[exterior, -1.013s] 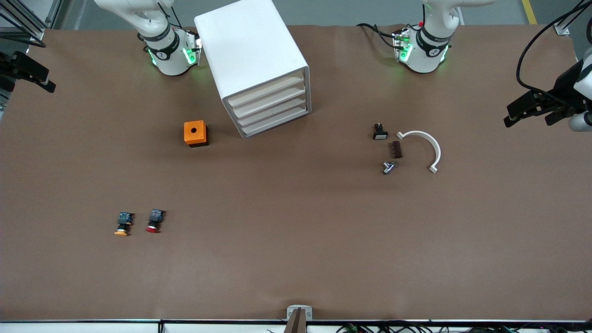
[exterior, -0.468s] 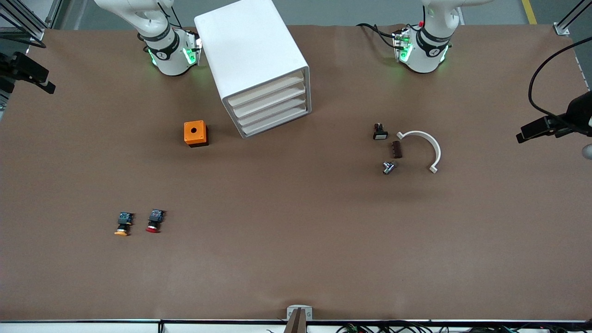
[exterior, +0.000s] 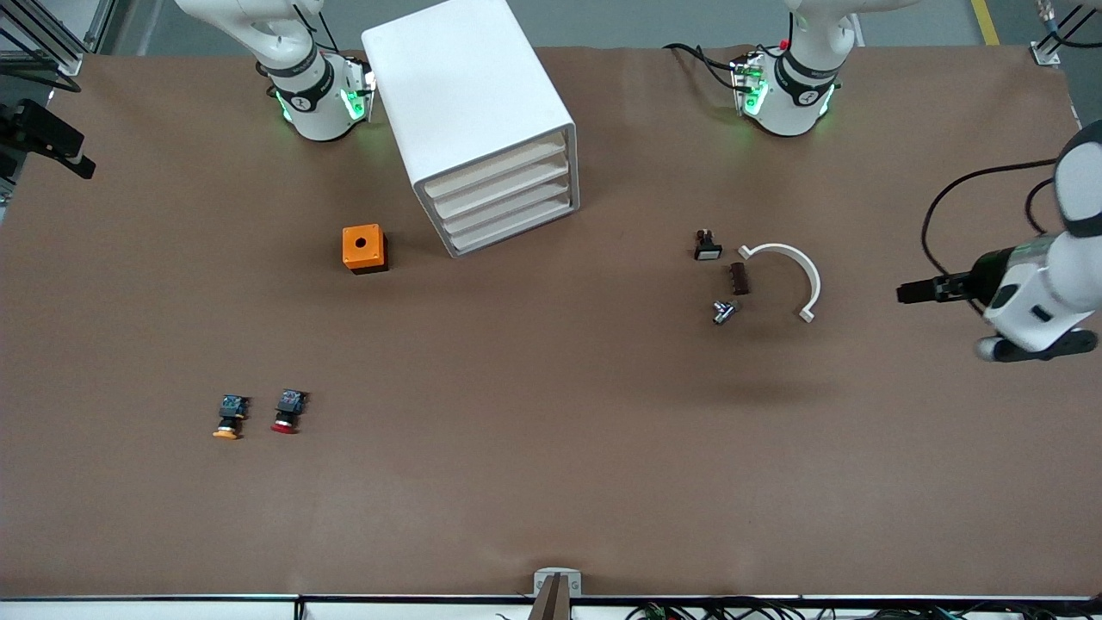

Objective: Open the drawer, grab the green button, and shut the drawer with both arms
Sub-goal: 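Move the left gripper to the front of the white cabinet drawer, then grip the drawer front with the left gripper and pull it open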

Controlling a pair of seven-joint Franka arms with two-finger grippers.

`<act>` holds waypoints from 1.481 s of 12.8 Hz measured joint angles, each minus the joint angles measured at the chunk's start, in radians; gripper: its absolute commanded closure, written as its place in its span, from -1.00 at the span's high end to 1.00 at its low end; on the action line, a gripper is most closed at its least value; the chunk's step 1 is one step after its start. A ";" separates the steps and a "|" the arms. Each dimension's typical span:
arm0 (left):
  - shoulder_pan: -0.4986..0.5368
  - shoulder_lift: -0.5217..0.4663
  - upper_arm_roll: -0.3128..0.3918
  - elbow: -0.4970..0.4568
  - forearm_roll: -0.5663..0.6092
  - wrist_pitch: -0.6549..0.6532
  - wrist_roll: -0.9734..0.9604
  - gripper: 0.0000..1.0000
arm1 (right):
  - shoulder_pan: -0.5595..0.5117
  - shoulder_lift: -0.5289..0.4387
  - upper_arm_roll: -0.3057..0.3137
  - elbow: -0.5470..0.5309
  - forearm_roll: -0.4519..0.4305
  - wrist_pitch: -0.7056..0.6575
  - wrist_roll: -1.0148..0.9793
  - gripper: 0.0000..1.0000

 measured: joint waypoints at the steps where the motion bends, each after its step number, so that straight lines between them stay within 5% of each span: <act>1: -0.025 0.024 -0.001 0.001 0.000 0.000 -0.019 0.99 | 0.000 0.000 0.000 0.000 -0.001 0.000 0.000 1.00; 4: -0.131 0.075 -0.007 0.008 -0.010 0.000 -0.222 0.99 | 0.000 -0.001 0.000 0.000 -0.001 -0.006 0.000 1.00; 10: -0.315 0.175 -0.011 0.032 -0.277 -0.007 -0.887 0.99 | 0.000 -0.004 0.002 0.000 -0.001 -0.021 0.000 1.00; 19: -0.362 0.433 -0.076 0.120 -0.704 -0.112 -1.778 0.99 | 0.000 -0.027 0.005 0.000 -0.001 -0.029 -0.003 1.00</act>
